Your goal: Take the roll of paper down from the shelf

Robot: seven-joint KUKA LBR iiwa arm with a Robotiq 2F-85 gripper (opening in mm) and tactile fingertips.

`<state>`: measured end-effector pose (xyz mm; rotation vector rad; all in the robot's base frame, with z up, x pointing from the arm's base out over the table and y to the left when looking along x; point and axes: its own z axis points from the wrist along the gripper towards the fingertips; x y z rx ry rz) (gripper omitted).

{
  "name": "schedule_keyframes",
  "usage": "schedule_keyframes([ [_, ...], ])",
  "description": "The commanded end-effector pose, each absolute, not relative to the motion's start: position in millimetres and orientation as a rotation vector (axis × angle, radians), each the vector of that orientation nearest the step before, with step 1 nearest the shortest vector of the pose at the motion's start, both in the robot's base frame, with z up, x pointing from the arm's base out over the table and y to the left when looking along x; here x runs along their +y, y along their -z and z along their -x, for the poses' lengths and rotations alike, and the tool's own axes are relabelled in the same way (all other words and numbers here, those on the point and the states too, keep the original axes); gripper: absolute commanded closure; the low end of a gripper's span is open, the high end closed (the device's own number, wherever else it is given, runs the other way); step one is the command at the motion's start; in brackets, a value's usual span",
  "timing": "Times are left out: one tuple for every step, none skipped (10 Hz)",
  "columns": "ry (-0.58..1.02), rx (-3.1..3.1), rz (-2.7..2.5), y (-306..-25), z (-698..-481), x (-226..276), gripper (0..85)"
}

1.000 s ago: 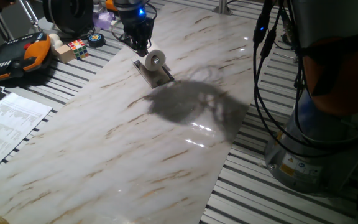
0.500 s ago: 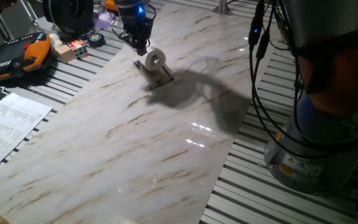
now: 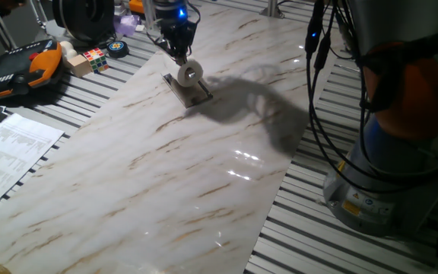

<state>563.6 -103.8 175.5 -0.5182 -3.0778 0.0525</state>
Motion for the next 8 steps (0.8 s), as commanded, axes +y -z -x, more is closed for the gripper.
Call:
schedule_keyframes([
  [-0.043,-3.062,0.541,-177.5,-563.7,-106.0,84.3],
  [-0.01,-3.047,0.559,-177.3,-563.1,-108.9,84.3],
  [-0.016,-3.041,0.57,-176.0,-563.6,-109.3,84.3],
  [-0.024,-3.039,0.57,-175.2,-564.7,-110.2,84.3],
  [-0.024,-3.042,0.563,-175.2,-564.9,-112.0,84.3],
  [-0.022,-3.047,0.55,-175.3,-564.8,-112.2,84.3],
  [-0.002,-3.052,0.536,-174.2,-563.6,-107.1,84.3],
  [-0.003,-3.069,0.517,-174.4,-562.2,-103.7,84.3],
])
